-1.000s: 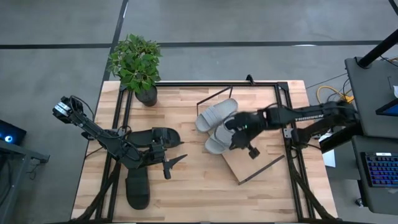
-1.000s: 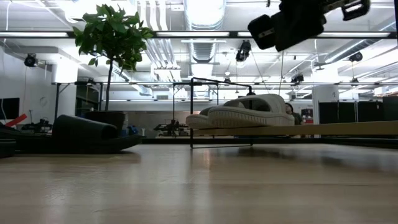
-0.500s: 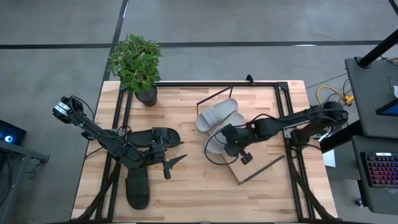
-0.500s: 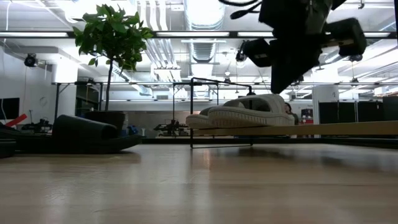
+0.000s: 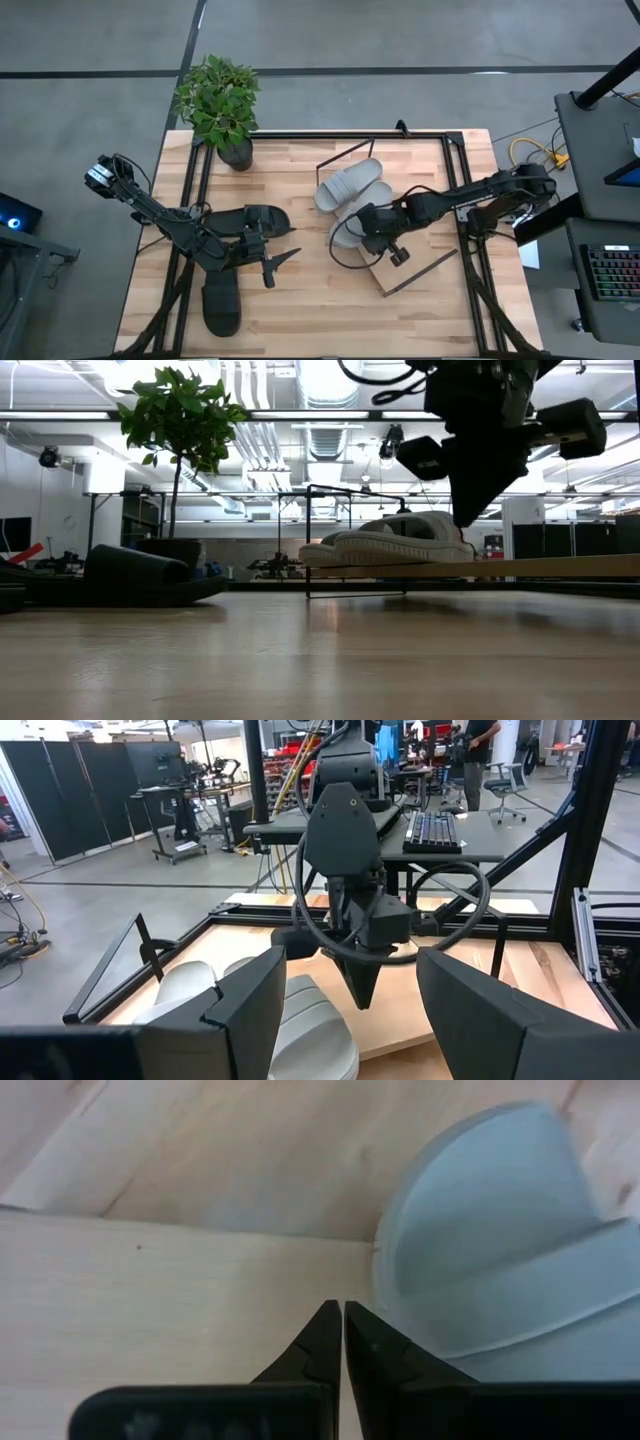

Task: Pick and place slides into the shelf
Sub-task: Put the gray slide on the shelf

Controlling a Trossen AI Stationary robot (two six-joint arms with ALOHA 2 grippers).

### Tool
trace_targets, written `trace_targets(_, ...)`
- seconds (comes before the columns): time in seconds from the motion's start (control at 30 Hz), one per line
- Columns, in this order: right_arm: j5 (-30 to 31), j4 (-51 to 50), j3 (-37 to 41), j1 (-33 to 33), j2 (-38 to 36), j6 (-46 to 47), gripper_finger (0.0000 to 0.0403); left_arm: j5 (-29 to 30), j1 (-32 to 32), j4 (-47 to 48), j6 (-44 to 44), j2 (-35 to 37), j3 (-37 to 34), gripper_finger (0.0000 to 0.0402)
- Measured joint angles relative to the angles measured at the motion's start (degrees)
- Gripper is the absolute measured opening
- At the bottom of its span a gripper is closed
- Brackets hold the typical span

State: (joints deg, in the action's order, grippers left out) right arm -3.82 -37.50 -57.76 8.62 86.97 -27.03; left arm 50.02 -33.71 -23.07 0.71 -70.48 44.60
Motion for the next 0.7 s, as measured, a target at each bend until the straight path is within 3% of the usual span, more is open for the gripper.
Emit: trace_targets(0.7, 1.11, 0.99, 0.0, -0.17, 3.93, -0.59, 0.0008, -0.02, 0.02, 0.0, 0.07, 0.0, 0.0, 0.0211)
